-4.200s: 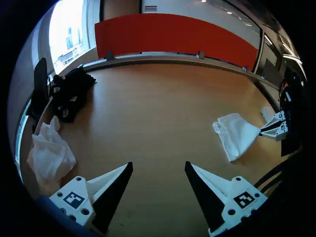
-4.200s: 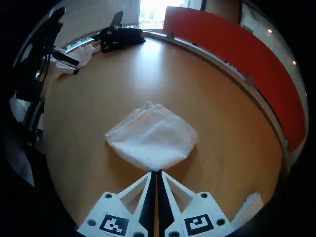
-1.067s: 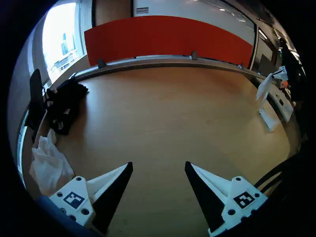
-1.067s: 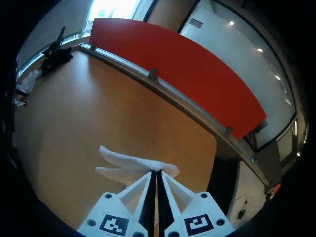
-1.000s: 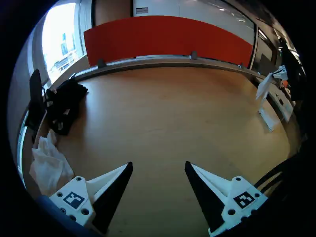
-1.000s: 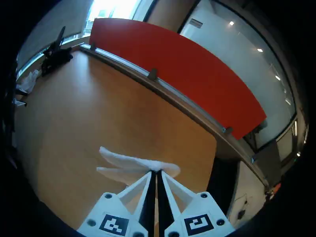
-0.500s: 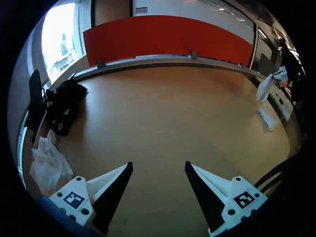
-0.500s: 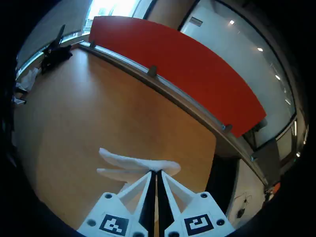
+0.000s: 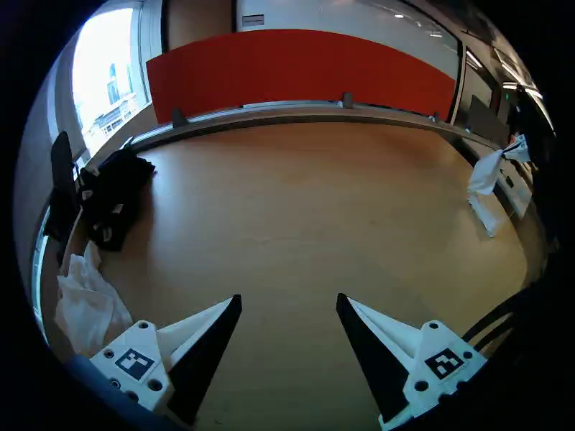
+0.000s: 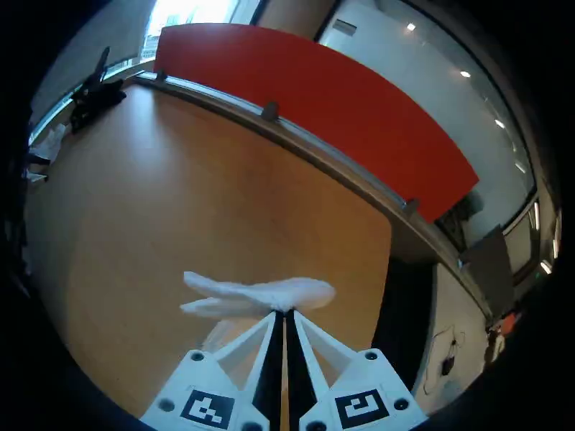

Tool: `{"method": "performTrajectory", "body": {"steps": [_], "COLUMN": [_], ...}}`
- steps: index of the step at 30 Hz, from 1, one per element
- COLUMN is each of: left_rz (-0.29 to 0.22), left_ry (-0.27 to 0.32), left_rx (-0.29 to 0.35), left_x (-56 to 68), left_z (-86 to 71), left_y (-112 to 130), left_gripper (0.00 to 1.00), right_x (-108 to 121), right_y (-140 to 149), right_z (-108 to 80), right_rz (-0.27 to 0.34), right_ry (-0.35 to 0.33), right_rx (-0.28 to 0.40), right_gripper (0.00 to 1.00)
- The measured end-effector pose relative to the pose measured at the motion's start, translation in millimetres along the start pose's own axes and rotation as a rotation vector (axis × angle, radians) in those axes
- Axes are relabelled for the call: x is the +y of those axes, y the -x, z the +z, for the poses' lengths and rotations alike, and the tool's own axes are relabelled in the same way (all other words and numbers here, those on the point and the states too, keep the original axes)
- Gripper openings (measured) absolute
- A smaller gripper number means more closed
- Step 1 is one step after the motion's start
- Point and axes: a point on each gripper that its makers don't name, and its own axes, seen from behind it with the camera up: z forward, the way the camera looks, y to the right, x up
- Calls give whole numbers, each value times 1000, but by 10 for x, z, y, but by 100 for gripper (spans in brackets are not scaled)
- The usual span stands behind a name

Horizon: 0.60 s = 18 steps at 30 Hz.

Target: Fold towel

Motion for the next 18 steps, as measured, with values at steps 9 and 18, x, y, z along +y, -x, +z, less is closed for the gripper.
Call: {"method": "performTrajectory", "body": {"steps": [9, 18], "left_rz": [15, 16], "left_ry": [5, 1], "left_rx": [0, -2], "left_x": [36, 14], "left_z": [-14, -44], "left_y": [-3, 21], "left_gripper": [98, 98], "right_x": [12, 33], "right_y": [548, 825], "right_z": [-19, -15], "right_rz": [40, 83], "right_ry": [6, 9], "right_rx": [-66, -104], "right_gripper": [5, 5]}}
